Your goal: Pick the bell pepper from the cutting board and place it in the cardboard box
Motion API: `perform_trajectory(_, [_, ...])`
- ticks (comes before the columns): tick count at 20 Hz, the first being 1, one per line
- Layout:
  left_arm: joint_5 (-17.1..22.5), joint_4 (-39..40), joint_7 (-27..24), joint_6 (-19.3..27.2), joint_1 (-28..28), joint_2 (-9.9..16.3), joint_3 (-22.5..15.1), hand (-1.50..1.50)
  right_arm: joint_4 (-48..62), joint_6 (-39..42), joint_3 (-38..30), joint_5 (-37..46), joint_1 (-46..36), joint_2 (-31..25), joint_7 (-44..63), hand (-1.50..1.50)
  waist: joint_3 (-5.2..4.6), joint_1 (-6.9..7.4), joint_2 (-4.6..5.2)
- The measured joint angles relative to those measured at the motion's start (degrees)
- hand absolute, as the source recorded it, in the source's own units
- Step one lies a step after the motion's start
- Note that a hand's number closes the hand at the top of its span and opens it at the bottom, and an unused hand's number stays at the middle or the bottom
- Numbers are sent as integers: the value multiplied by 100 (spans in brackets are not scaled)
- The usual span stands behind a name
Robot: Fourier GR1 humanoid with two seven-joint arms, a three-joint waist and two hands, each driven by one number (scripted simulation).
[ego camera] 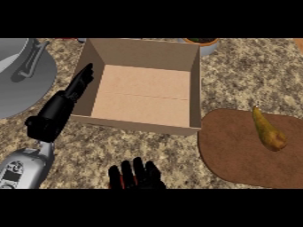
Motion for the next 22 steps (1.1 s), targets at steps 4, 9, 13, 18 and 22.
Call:
perform_trajectory(4, [-12,-68,41,-23,53,-17,18,0,-349,-29,-161,-54,-234,115,218,150,-2,-12,-2])
perform_trajectory(9, [-42,-79,18,-49,68,-46,64,0,-549,55,-511,-193,-619,185,402,150,-5,-38,2])
perform_trajectory(13, [-13,-46,-18,-113,39,-71,103,0,-484,126,-969,-420,-1064,203,459,150,-6,-27,18])
perform_trajectory(18, [-127,-98,-5,-113,52,-130,57,0,-174,161,-1518,-878,-1702,215,480,150,-4,37,29])
perform_trajectory(22, [-159,-95,-39,-131,34,-173,79,0,205,88,-1961,-1231,-2187,225,470,150,0,52,45])
